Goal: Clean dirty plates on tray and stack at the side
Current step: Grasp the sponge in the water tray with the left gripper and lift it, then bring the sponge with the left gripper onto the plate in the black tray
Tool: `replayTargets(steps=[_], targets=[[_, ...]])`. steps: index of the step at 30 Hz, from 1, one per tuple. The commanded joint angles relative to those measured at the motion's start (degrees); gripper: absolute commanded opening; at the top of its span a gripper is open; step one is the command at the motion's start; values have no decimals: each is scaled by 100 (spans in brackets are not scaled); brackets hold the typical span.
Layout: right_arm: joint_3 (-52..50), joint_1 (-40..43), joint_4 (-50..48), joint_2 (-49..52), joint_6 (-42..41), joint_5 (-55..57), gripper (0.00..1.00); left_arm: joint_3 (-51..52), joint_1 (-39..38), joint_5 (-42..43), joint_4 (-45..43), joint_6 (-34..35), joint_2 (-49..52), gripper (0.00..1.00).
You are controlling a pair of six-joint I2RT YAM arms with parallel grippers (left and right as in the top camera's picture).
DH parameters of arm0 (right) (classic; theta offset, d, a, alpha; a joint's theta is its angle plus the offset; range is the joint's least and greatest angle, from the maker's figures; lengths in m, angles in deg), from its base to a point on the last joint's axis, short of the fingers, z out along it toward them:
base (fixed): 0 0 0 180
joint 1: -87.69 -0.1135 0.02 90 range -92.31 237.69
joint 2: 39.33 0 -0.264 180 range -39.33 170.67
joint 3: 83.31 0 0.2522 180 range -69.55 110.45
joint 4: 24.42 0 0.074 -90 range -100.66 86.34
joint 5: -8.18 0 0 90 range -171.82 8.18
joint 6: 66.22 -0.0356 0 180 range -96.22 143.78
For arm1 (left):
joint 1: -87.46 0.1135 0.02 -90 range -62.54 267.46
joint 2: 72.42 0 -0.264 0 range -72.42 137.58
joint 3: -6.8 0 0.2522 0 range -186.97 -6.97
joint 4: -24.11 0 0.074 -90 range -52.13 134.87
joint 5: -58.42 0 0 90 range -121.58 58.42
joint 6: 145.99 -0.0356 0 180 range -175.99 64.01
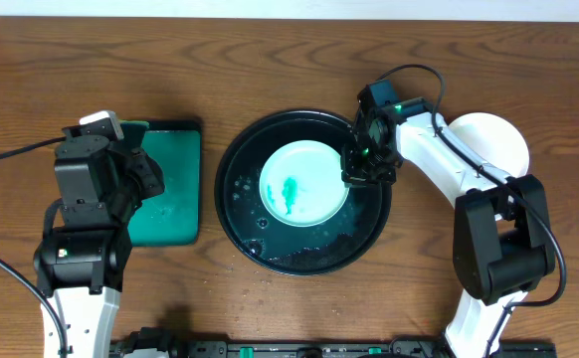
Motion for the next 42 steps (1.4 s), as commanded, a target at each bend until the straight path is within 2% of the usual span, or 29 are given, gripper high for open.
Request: replayTargets(steps=[1,34,42], targets=[[42,-42,0,-83,50,-48,1,-22,-28,-72,-33,-76,-22,7],[42,-42,17,-83,-13,-48,2,-22,-28,-72,-31,-74,-11,7],[39,-59,26,-79,-79,-221,1,-20,-28,-68,81,-70,590,7]])
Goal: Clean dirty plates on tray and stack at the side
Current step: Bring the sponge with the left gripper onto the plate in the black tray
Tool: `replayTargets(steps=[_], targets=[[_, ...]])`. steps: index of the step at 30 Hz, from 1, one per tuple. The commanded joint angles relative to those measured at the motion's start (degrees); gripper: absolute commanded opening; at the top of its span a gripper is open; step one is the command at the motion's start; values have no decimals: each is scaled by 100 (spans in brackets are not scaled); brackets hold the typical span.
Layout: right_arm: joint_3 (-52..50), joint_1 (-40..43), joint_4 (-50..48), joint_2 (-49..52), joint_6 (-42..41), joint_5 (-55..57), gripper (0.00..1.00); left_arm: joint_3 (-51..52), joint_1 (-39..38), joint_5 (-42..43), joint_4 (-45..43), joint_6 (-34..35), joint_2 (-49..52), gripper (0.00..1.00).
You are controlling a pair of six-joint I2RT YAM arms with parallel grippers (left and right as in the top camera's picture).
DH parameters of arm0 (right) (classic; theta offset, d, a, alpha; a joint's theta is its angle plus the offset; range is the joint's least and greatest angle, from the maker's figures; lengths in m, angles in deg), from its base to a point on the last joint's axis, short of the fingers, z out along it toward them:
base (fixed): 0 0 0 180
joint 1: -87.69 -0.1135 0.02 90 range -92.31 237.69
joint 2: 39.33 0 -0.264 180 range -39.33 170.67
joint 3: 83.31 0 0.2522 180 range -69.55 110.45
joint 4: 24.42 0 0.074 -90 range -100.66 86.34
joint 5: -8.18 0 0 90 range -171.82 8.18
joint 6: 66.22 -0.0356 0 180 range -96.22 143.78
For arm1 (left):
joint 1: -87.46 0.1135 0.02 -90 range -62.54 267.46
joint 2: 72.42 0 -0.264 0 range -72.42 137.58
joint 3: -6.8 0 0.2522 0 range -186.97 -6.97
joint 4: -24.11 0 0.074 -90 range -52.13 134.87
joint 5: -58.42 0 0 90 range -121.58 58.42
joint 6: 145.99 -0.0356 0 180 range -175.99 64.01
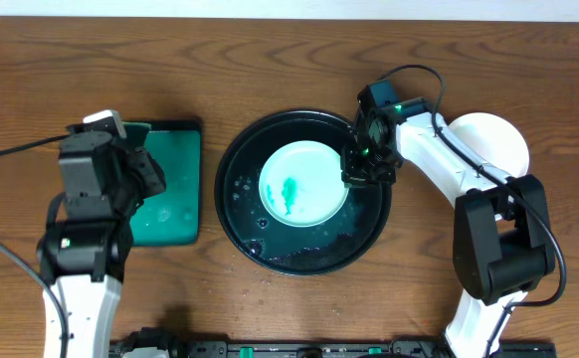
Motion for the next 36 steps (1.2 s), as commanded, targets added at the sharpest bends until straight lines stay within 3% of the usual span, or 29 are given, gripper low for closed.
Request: replayTargets(steps=[1,9,14,24,29,36], targets=[[39,-79,7,-76,-72,-208,1,-20,-28,-66,48,-70,428,7],[35,-389,9,31,-120,-260,1,-20,-28,44,133,472,1222,7],[35,-553,-52,247,-247,-264,2,-22,-28,1045,173,544,1296,7],[35,-625,-229,452,-369,-372,1,-22,-348,3202,684,1499,1335,7],[35,-647,-323,476,-369,-413,1,-22,-1204,3161,380,1716,1580,7],[35,-651,-254,476,-319,-413,1,-22,-2076,1523,2,2288,2566,7]])
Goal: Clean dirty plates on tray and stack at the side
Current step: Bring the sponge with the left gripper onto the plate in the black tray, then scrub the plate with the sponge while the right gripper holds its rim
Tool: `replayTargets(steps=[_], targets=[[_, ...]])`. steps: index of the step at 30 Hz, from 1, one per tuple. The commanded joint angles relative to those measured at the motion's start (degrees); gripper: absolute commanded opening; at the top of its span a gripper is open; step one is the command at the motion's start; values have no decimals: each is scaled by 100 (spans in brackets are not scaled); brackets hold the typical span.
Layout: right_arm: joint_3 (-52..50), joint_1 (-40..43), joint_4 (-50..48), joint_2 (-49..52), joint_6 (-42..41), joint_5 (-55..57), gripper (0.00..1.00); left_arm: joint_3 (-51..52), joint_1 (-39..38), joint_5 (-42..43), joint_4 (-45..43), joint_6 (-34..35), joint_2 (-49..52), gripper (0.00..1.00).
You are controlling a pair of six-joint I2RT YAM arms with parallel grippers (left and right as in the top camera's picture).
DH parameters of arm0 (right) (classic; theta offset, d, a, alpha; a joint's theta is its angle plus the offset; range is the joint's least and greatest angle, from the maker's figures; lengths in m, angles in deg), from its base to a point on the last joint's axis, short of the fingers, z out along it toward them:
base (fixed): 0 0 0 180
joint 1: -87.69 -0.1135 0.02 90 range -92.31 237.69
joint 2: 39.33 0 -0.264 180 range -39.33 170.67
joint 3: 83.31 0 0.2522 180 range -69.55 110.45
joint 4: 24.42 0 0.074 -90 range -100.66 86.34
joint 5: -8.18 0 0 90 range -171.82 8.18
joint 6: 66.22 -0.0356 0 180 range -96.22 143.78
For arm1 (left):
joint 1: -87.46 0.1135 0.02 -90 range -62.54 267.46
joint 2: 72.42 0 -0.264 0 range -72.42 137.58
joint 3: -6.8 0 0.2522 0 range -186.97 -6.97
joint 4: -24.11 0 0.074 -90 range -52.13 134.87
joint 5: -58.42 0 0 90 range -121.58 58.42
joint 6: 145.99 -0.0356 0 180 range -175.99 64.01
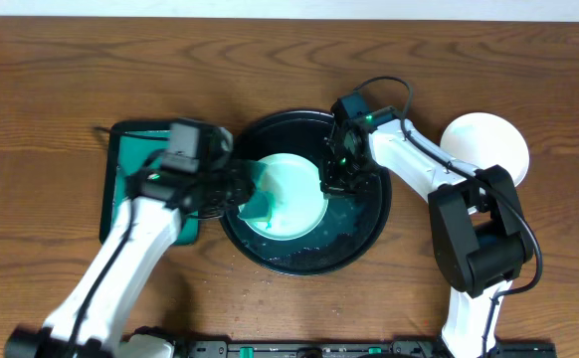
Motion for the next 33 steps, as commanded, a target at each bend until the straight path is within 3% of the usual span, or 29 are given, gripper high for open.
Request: replayTargets(steps=[1,12,19,33], targets=[[35,-98,48,52,2,-114,1,-22,-201,-1049,-70,431,564,7],[35,-98,157,52,48,-116,1,-26,-221,-1803,-894,492,2017,7],[35,-98,133,52,55,-114,1,-26,-393,-1252,-1110,485,2302,7],[35,-98,181,52,48,-114,1,-28,-1797,-525,-1368,723,2308,7]])
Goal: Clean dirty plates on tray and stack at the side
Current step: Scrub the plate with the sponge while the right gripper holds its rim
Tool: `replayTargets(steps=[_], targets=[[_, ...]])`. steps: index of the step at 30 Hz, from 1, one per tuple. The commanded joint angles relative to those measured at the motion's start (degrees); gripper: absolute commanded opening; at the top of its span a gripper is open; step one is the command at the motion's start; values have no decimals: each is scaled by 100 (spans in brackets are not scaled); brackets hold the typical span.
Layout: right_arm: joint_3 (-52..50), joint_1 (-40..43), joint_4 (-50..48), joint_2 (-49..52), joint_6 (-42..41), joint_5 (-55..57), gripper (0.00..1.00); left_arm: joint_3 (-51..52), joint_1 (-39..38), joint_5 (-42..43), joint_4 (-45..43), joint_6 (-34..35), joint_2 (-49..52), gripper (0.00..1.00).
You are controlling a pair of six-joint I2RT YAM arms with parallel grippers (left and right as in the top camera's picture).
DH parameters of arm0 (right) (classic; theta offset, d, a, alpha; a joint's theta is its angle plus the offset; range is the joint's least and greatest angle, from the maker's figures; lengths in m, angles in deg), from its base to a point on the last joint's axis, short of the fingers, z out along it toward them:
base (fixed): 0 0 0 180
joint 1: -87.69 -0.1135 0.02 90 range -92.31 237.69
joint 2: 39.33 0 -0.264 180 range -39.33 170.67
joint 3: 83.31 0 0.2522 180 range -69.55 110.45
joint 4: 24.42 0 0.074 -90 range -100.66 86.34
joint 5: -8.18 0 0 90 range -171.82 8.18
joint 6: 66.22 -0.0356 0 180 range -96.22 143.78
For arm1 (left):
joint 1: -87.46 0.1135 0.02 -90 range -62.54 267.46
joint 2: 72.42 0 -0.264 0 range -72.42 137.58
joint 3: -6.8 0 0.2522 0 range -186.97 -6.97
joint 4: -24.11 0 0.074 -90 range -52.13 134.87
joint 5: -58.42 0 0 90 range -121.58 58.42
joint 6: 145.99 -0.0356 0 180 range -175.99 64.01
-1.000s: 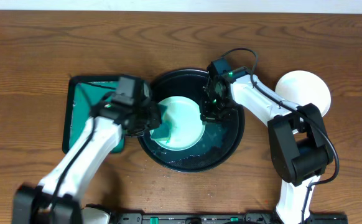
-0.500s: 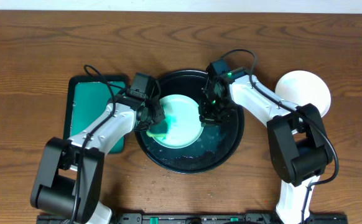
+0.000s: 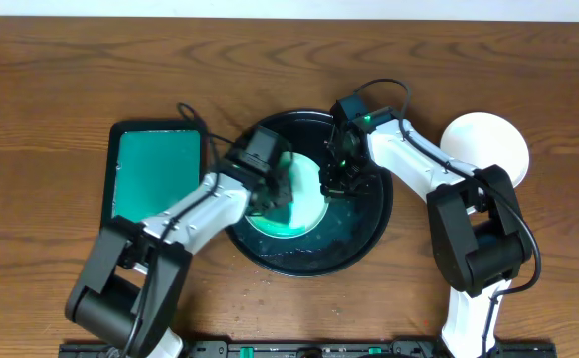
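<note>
A black round tray (image 3: 369,234) with water drops holds a white plate (image 3: 307,207) that looks tinted green. My left gripper (image 3: 273,189) is over the plate's left half, shut on a pale green sponge (image 3: 293,177) that lies against the plate. At the plate's right rim, my right gripper (image 3: 333,184) is shut on that edge. The arm and the sponge hide the plate's middle.
A green rectangular tray (image 3: 155,179) lies left of the black tray, with its surface uncovered. A clean white plate (image 3: 483,147) sits on the wooden table at the right, beside the right arm.
My left gripper has moved further right across the plate with the sponge, and its arm now reaches in from lower left. The right gripper has stayed at the plate's right rim.
At first my left gripper hung over the green tray and the right one sat at the rim of a plate with a green stain. The left stayed there a while. Then it was over the plate with the sponge, with the plate shifted left. Now the stain is covered.
</note>
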Motion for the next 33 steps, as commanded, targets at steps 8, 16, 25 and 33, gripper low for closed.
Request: replayTargets(steps=[8,16,25,33], targets=[[35,-66,31,33,44,-168,1,66,-363,1314,-496,337,273,8],[35,-66,105,33,39,-166,1,66,125,892,-1443,315,273,7],[35,-63,271,33,42,-166,2,66,621,-1384,-243,33,273,7],[35,-59,271,33,35,-166,2,66,1239,-1840,857,-33,273,7]])
